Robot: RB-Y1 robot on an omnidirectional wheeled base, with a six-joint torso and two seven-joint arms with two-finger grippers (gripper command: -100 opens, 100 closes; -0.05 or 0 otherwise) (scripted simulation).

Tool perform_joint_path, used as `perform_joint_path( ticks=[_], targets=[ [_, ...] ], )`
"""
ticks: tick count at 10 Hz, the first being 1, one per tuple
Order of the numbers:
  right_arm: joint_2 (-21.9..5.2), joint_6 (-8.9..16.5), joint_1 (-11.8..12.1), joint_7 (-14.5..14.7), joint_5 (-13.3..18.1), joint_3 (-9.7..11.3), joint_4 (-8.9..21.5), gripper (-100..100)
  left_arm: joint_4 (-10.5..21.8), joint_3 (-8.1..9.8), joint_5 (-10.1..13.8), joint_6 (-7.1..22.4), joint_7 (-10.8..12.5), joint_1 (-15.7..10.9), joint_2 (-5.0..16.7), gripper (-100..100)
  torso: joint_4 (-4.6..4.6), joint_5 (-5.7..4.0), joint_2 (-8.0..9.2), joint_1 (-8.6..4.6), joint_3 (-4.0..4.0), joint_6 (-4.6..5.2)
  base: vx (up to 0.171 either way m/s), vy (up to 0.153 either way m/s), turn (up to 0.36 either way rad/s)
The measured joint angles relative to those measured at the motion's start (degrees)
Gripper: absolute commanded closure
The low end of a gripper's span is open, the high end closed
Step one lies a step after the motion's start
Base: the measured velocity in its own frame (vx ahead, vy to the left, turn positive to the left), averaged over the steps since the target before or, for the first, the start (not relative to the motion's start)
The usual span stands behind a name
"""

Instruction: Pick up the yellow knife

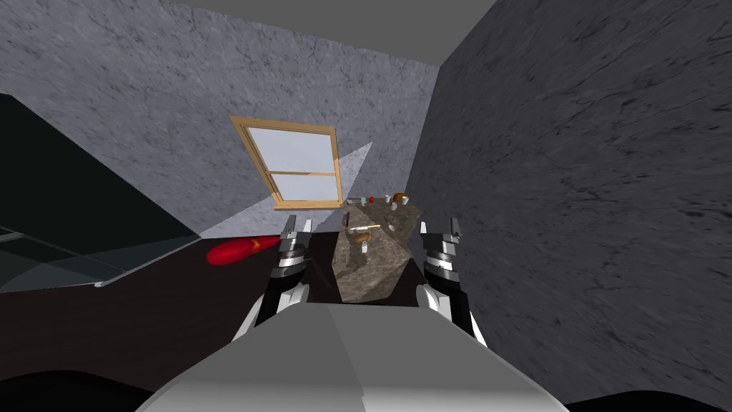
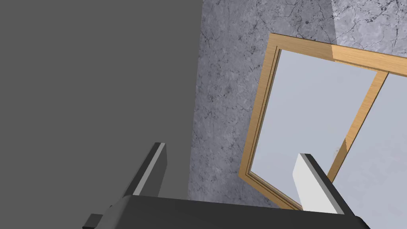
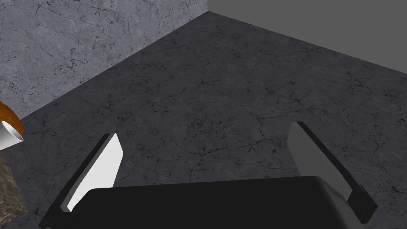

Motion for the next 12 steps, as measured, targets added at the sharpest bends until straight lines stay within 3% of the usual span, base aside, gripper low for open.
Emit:
perform_joint_path(
  ticks=[3,6,7,12],
  targets=[
    [0.00,0.00,0.00,0.00,0.00,0.00,0.00,0,0.98,0.34,0.91,1.32,0.07,-0.99,4.23,-100,0.02,0.04,0.08,0.18,0.04,0.01,-0.024,0.039,-0.064],
    [-0.01,0.00,-0.01,0.00,0.00,0.00,0.00,0,2.21,0.67,2.75,4.77,0.22,-2.47,9.40,-100,0.02,0.06,0.11,0.25,0.06,0.02,-0.032,0.054,-0.122],
    [-0.01,0.00,-0.01,0.00,0.00,0.00,0.00,0,4.41,0.89,3.57,5.82,0.20,-4.00,11.02,-100,0.02,0.06,0.11,0.24,0.06,0.02,-0.025,0.034,-0.037],
    [0.00,0.00,-0.01,0.00,0.00,0.00,0.00,0,8.16,1.51,7.03,11.60,0.72,-6.71,16.73,-100,0.02,0.03,0.11,0.12,0.06,0.01,-0.031,0.025,-0.116]
  ],
)
